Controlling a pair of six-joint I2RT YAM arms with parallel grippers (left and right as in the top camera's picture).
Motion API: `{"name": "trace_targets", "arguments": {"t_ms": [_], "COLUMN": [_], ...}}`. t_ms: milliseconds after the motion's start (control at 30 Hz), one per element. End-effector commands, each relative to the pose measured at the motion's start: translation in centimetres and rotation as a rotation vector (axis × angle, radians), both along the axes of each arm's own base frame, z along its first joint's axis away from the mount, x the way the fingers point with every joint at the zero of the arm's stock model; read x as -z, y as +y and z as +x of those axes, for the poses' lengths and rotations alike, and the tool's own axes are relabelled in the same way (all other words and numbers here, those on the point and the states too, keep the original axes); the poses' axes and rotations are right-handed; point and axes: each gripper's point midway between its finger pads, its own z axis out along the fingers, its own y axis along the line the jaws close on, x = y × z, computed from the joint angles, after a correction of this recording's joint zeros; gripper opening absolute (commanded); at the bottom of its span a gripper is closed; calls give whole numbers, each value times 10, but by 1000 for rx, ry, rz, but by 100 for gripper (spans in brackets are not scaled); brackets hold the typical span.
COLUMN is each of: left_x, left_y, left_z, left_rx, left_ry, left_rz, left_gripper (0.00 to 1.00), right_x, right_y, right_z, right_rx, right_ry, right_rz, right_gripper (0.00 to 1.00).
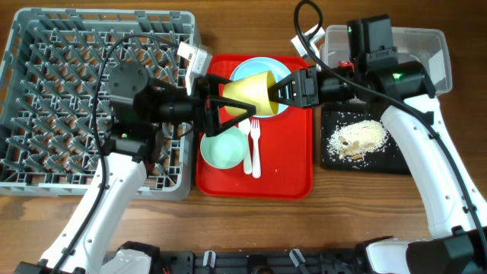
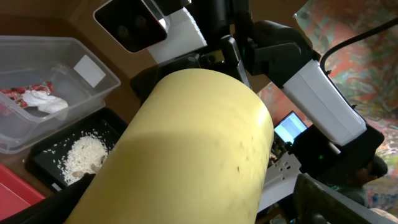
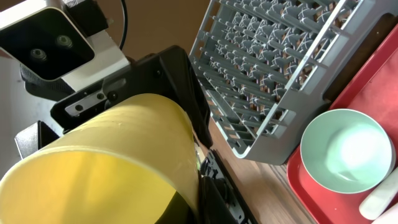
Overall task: Sort waste into correct bins and load items into the dishwasher rack
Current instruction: 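Hand the yellow cup from right gripper to left gripper, then place the yellow cup into the dish rack with left gripper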
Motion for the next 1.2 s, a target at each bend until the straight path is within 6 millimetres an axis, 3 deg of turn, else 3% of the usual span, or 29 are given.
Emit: {"name": "trace_targets", "arguments": {"t_ms": [0, 133, 200, 333, 633, 833, 967, 1067, 1167], "left_x": [-4, -4, -4, -5, -5, -3, 4, 10, 22], "left_y": [-4, -4, -4, -4, -4, 6, 24, 38, 54], "left_z": [3, 4, 4, 7, 8, 16, 29, 38, 47], "left_rx": [-18, -26, -26, -41, -49, -83, -142, -189, -242], "left_ry": [-2, -2, -3, -6, -15, -1, 50, 85, 89], "left_rz": [-4, -4, -4, -5, -6, -1, 11, 19, 49], "left_gripper": [94, 84, 75, 68, 62, 53, 51, 52, 52], "right_x": [-1, -1, -1, -1, -1, 2, 4, 11, 31], "right_y": [3, 2, 2, 2, 2, 1, 0, -4, -20], "right_z": [-4, -4, -4, -4, -4, -3, -1, 7, 26], "right_rx": [-23, -23, -23, -23, -22, -11, -1, 39, 151], "right_ry": [14, 14, 14, 15, 17, 19, 15, 7, -14], "right_rz": [26, 26, 26, 26, 25, 10, -2, -46, -179], "right_gripper": [4, 4, 5, 4, 5, 31, 42, 50, 57]}}
